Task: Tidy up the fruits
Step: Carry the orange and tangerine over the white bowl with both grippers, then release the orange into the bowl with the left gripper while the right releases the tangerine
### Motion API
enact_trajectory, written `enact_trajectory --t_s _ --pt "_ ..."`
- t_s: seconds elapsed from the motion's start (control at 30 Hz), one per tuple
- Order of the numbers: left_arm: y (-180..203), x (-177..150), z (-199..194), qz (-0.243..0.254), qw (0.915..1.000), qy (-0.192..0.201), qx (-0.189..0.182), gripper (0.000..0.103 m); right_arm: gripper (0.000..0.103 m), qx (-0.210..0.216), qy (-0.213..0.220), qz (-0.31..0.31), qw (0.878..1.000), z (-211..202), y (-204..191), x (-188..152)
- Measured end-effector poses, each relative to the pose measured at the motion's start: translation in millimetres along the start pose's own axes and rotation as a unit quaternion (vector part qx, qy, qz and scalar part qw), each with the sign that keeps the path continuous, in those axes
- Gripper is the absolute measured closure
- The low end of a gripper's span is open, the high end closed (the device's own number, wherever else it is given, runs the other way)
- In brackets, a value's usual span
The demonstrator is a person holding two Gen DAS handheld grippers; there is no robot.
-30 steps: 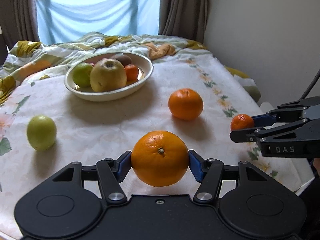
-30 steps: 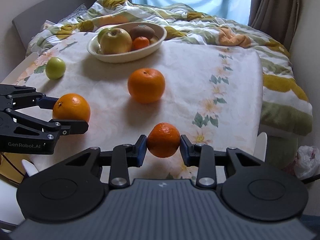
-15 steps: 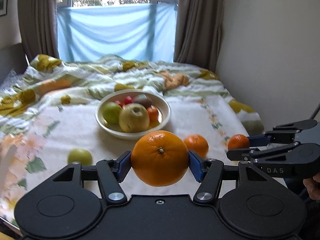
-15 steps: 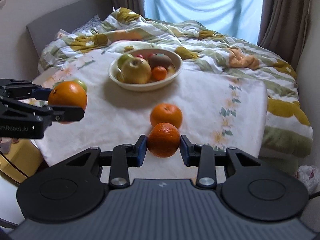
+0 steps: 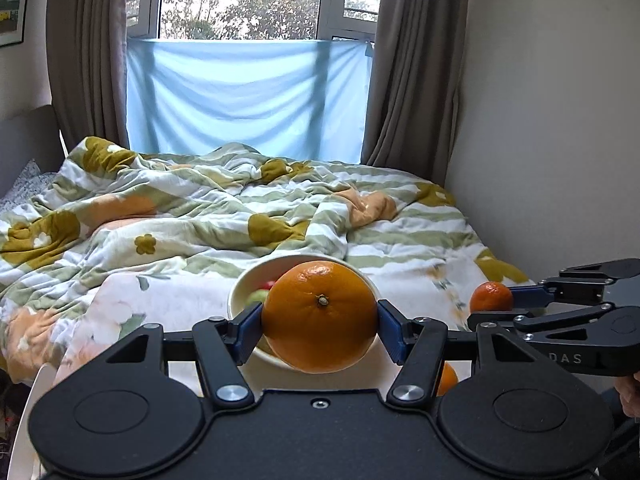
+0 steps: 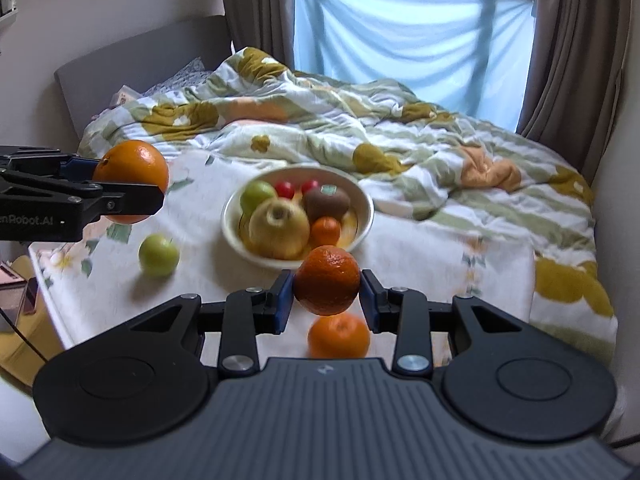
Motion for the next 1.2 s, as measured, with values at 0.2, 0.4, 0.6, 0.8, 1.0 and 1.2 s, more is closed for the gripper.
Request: enact_trajectory --t_s 0.2,0.4,0.6,0.8,1.0,1.2 --pt "-29.5 22.6 39.8 0.001 0.9998 -0.018 -0.009 0.038 0.052 -0.011 0.004 0.011 1.0 25.1 -0.7 32.0" --pt "-50.2 35.0 87.8 0.011 0.9986 -0.045 -0.027 0.038 0.052 -0.026 -0.005 0.029 0.999 59.7 4.1 53.4" --pt "-62.7 37.8 141.3 0.022 0.9955 -0.077 -0.052 0.038 0.052 -0.044 -0.022 0.05 0.998 95.4 11.5 65.2" --pt "-63.7 34.8 182.7 0.041 0.9905 -0.106 -0.077 0.038 0.052 -0.062 -0.042 0.069 0.995 125.9 19.2 68.7" --pt "-57.6 32.0 204.0 0.071 0.9856 -0.122 -0.093 0.038 0.052 -0.076 -0.054 0.089 0.992 143.7 25.5 66.2" --pt "-52.7 25.6 213.5 0.097 0.9814 -0.132 -0.099 0.038 0.052 -0.087 -0.058 0.104 0.989 150.5 27.9 64.1"
Point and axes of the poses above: each gripper's, at about its wrist camera, not at the fingertips, and z roughly the way its jaws point, y to its right, x to its top, the point moved 2 cm from there along z, roughly the way its jaws point, and after that the axes turned 7 degrees about z, right-handed, at the moved point
